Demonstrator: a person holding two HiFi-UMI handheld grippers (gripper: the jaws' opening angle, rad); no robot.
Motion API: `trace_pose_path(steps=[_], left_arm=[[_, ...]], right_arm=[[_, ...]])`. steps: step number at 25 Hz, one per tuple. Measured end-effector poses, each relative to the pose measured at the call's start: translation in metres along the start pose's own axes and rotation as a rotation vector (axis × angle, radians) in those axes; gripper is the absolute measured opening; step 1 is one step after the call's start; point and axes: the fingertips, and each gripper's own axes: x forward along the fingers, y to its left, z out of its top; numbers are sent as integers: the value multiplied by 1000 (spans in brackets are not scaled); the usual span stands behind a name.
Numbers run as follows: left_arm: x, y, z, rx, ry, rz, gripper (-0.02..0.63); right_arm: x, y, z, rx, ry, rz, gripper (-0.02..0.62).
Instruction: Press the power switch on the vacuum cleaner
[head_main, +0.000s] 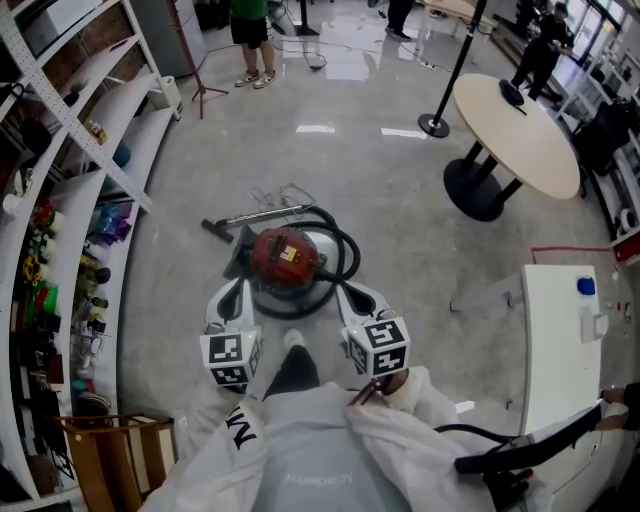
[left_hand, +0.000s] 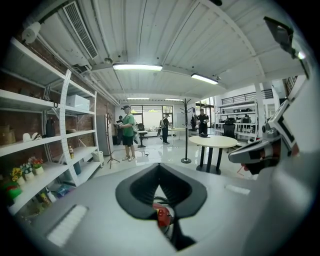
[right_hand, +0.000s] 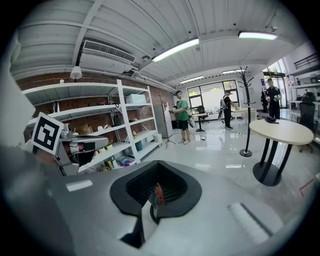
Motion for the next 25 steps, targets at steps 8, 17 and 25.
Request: trace_pose_path(steps=[8,17,25], left_arm=[[-36,-22,-7,5,-15,22,0],[-63,-39,-6,20,-21,33,0],[-75,-42,-13,24,-2,28,0]], right_arm=[[-33,6,-15,-5,-17,18,0],[-56,12,-23,14,-42,36,0],[-62,21,-30,31,-41,37,0]])
